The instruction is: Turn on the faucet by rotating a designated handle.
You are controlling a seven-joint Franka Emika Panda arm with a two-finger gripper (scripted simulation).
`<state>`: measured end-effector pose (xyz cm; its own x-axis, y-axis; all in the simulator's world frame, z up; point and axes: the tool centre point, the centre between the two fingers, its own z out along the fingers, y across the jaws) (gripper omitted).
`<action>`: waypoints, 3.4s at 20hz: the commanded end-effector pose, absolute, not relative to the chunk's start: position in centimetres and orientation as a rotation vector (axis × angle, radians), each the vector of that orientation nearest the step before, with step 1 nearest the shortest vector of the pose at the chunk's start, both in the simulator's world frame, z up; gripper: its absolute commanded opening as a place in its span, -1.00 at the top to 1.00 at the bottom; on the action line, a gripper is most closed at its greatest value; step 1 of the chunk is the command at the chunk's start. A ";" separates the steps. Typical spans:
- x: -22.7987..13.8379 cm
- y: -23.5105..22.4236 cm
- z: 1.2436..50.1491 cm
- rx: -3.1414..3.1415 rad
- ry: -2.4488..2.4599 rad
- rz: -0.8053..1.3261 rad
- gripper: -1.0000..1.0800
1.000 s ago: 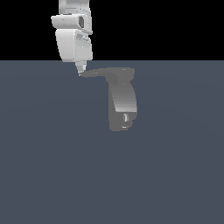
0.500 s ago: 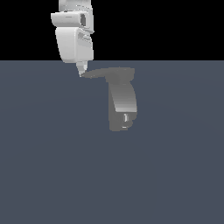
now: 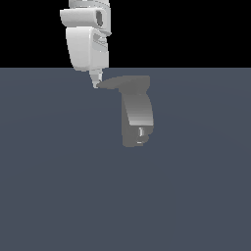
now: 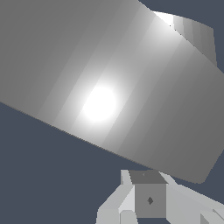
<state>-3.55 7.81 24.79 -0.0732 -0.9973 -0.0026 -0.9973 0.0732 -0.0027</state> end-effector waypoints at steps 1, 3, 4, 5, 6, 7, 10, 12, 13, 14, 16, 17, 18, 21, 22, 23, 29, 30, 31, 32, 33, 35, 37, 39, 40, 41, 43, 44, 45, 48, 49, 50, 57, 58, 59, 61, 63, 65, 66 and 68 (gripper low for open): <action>-4.2 6.7 24.8 -2.126 2.312 -0.001 1.00; -4.8 6.3 24.8 -2.126 2.312 -0.001 1.00; -5.1 6.1 24.8 -2.126 2.312 -0.001 1.00; -5.3 5.9 24.8 -2.126 2.312 -0.001 1.00; -5.6 5.8 24.8 -2.127 2.311 0.000 1.00; -5.9 5.6 24.8 -2.127 2.311 0.000 1.00; -6.7 5.0 24.8 -2.127 2.311 0.000 1.00; -7.2 4.6 24.8 -2.127 2.311 0.000 1.00; -7.5 4.4 24.8 -2.127 2.311 0.000 1.00; -7.8 4.2 24.8 -2.127 2.311 0.000 1.00; -8.4 3.8 24.8 -2.128 2.311 0.000 1.00; -8.4 3.8 24.8 -2.128 2.311 0.000 1.00; -8.1 4.4 24.8 -2.136 2.302 0.000 1.00; -8.3 2.7 24.8 -2.135 2.303 0.000 1.00; -8.4 2.1 24.8 -2.134 2.304 0.000 1.00; -8.4 1.6 24.8 -2.134 2.304 0.000 1.00; -8.9 -2.0 24.8 -2.132 2.307 0.000 1.00; -9.0 -2.6 24.8 -2.131 2.307 0.000 1.00; -9.0 -3.1 24.8 -2.131 2.307 0.000 1.00; -9.1 -3.8 24.8 -2.131 2.308 0.000 1.00; -9.2 -4.4 24.8 -2.130 2.309 0.000 1.00; -9.3 -5.6 24.8 -2.129 2.310 0.000 1.00; -9.5 -6.8 24.8 -2.129 2.310 0.000 1.00; -9.2 -4.9 24.8 -2.159 2.281 0.000 1.00; -9.0 -5.3 24.8 -2.158 2.282 0.000 1.00; -8.7 -5.7 24.8 -2.157 2.284 0.000 1.00; -8.2 -6.5 24.8 -2.155 2.286 0.000 1.00; -7.9 -6.9 24.8 -2.154 2.287 0.000 1.00; -7.7 -7.3 24.8 -2.153 2.288 0.000 1.00; -7.0 -8.4 24.8 -2.149 2.291 0.000 1.00; -6.7 -8.8 24.8 -2.148 2.292 0.000 1.00; -6.5 -9.2 24.8 -2.147 2.293 0.000 1.00; -4.8 -11.7 24.8 -2.139 2.301 0.000 1.00; -4.6 -12.1 24.8 -2.138 2.302 0.000 1.00; -4.4 -12.5 24.8 -2.137 2.303 0.000 1.00; -3.9 -13.2 24.8 -2.135 2.305 0.000 1.00; -3.4 -13.9 24.8 -2.133 2.307 0.000 1.00; -3.0 -14.6 24.8 -2.131 2.308 0.000 1.00; -2.8 -14.9 24.8 -2.130 2.309 0.000 1.00; -2.6 -15.3 24.8 -2.129 2.310 0.000 1.00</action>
